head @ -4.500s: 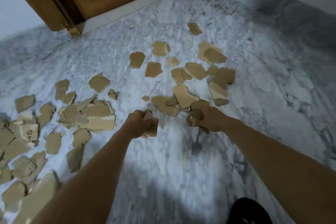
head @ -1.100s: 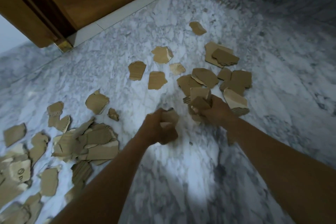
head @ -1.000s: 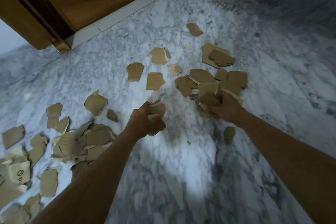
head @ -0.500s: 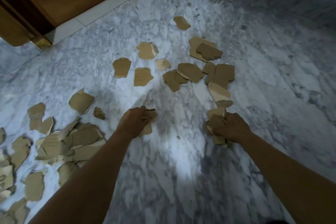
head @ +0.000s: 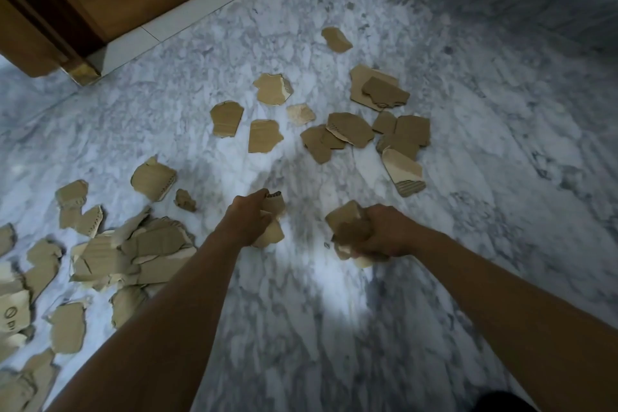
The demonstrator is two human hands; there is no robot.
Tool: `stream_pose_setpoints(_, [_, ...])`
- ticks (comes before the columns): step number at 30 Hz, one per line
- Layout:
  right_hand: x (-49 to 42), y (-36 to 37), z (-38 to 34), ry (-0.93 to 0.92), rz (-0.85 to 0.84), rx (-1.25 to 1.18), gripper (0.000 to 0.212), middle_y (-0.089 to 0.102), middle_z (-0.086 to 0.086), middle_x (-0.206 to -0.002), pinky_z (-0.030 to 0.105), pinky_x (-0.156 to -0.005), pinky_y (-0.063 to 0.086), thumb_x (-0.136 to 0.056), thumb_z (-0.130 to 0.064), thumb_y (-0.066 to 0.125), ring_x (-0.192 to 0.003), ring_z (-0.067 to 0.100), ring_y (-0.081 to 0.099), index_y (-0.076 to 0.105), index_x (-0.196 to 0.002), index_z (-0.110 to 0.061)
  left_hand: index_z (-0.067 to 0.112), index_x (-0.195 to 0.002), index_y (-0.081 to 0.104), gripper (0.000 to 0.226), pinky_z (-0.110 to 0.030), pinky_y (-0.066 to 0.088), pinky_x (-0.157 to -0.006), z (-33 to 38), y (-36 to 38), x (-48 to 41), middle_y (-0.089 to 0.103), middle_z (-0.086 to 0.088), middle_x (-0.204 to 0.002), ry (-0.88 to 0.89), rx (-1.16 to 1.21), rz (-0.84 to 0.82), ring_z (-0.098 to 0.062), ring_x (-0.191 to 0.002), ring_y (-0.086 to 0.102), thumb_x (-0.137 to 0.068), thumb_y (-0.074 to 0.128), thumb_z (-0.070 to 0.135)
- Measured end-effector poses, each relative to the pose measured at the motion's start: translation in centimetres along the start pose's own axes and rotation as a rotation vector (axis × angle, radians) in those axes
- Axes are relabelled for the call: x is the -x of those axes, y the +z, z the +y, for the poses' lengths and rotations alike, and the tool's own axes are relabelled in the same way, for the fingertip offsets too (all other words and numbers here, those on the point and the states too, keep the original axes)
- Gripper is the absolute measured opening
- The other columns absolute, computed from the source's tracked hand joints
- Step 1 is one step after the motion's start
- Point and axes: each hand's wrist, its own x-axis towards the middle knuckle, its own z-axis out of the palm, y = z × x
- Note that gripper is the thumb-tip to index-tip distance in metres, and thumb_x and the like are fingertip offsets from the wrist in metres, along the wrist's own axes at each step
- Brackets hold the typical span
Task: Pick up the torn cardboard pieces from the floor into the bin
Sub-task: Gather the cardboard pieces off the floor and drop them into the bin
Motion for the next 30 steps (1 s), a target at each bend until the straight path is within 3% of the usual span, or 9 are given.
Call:
stream_pose_setpoints(5, [0.0, 3.2, -1.2, -0.108, -0.063, 0.106, 0.031, 0.059, -0.011, -0.072, 0.018, -0.059, 0.041, -0.067, -0.027, 0.087, -0.070, 0.008, 0.060, 0.058, -0.074, -0.033, 0.017, -0.115, 0.055, 0.031, -0.033, 0.043, -0.067, -0.6, 0.4, 0.9, 0.063, -0.016, -0.093, 0.021, 0.009, -0.005, -0.036, -0.089, 0.060, -0.087, 0.063, 0.027])
stream_pose_setpoints(7, [0.1, 3.8, -0.6, -0.091, -0.002, 0.096, 0.043, 0.059, -0.006, -0.087, 0.019, -0.063, 0.041, -0.067, -0.027, 0.089, -0.080, 0.011, 0.058, 0.057, -0.095, -0.022, 0.017, -0.113, 0.055, 0.031, -0.033, 0.042, -0.066, -0.9, 0.5, 1.0, 0.063, -0.014, -0.092, 0.037, 0.021, -0.012, -0.035, -0.088, 0.060, -0.086, 0.064, 0.028])
stream_pose_setpoints(9, [0.3, 4.1, -0.3, -0.112, 0.024, 0.049, 0.068, 0.061, -0.001, -0.112, 0.025, -0.080, 0.048, -0.067, -0.026, 0.090, -0.101, 0.018, 0.061, 0.052, -0.123, -0.016, 0.017, -0.117, 0.056, 0.035, -0.032, 0.040, -0.066, -1.2, 0.6, 1.0, 0.063, -0.014, -0.095, 0.034, 0.052, -0.015, -0.033, -0.088, 0.061, -0.086, 0.065, 0.029])
stream_pose_setpoints(11, [0.3, 4.1, -0.5, -0.143, -0.014, 0.053, 0.094, 0.058, -0.001, -0.131, 0.022, -0.093, 0.043, -0.070, -0.024, 0.089, -0.119, 0.019, 0.058, 0.038, -0.149, -0.020, 0.018, -0.121, 0.056, 0.039, -0.031, 0.040, -0.068, -1.2, 0.5, 1.0, 0.063, -0.013, -0.099, 0.033, 0.079, -0.018, -0.029, -0.087, 0.059, -0.086, 0.065, 0.030])
stream_pose_setpoints(13, [0.1, 4.2, -0.9, -0.167, -0.066, 0.143, 0.100, 0.059, -0.002, -0.136, 0.023, -0.100, 0.043, -0.072, -0.025, 0.087, -0.123, 0.017, 0.056, 0.030, -0.156, -0.025, 0.018, -0.119, 0.057, 0.036, -0.030, 0.038, -0.067, -1.1, 0.3, 1.1, 0.063, -0.011, -0.099, 0.037, 0.099, -0.023, -0.025, -0.085, 0.057, -0.086, 0.066, 0.029])
stream_pose_setpoints(17, [-0.3, 4.5, -1.1, -0.178, -0.093, 0.274, 0.067, 0.071, 0.002, -0.118, 0.037, -0.095, 0.052, -0.072, -0.032, 0.084, -0.110, 0.021, 0.066, 0.059, -0.133, -0.020, 0.016, -0.114, 0.061, 0.032, -0.030, 0.041, -0.069, -0.9, -0.3, 1.1, 0.064, -0.010, -0.099, 0.041, 0.131, -0.028, -0.026, -0.088, 0.059, -0.084, 0.068, 0.025])
stream_pose_setpoints(25, [-0.6, 5.0, -0.7, -0.139, -0.007, 0.207, 0.037, 0.073, 0.007, -0.093, 0.029, -0.076, 0.053, -0.074, -0.029, 0.083, -0.089, 0.022, 0.069, 0.071, -0.103, -0.009, 0.021, -0.104, 0.060, 0.022, -0.030, 0.041, -0.068, -0.9, -1.1, 0.9, 0.063, -0.005, -0.093, 0.031, 0.151, -0.048, -0.026, -0.087, 0.060, -0.084, 0.067, 0.027])
stream_pose_setpoints(27, [-0.6, 4.6, -0.1, -0.100, 0.010, 0.148, 0.020, 0.065, 0.002, -0.071, 0.024, -0.063, 0.049, -0.075, -0.024, 0.083, -0.072, 0.017, 0.065, 0.069, -0.079, -0.010, 0.019, -0.106, 0.061, 0.024, -0.030, 0.041, -0.072, -0.4, -1.4, 0.9, 0.063, -0.003, -0.093, 0.025, 0.168, -0.053, -0.023, -0.088, 0.059, -0.084, 0.068, 0.024])
stream_pose_setpoints(30, [-1.0, 2.3, 1.1, -0.022, 0.079, 0.052, 0.040, 0.048, -0.007, -0.055, 0.021, -0.052, 0.039, -0.081, -0.020, 0.080, -0.055, 0.009, 0.052, 0.050, -0.055, -0.022, 0.016, -0.109, 0.062, 0.028, -0.025, 0.040, -0.067, 1.1, -2.1, 0.1, 0.063, -0.001, -0.094, -0.005, 0.240, -0.058, -0.020, -0.087, 0.059, -0.083, 0.071, 0.019])
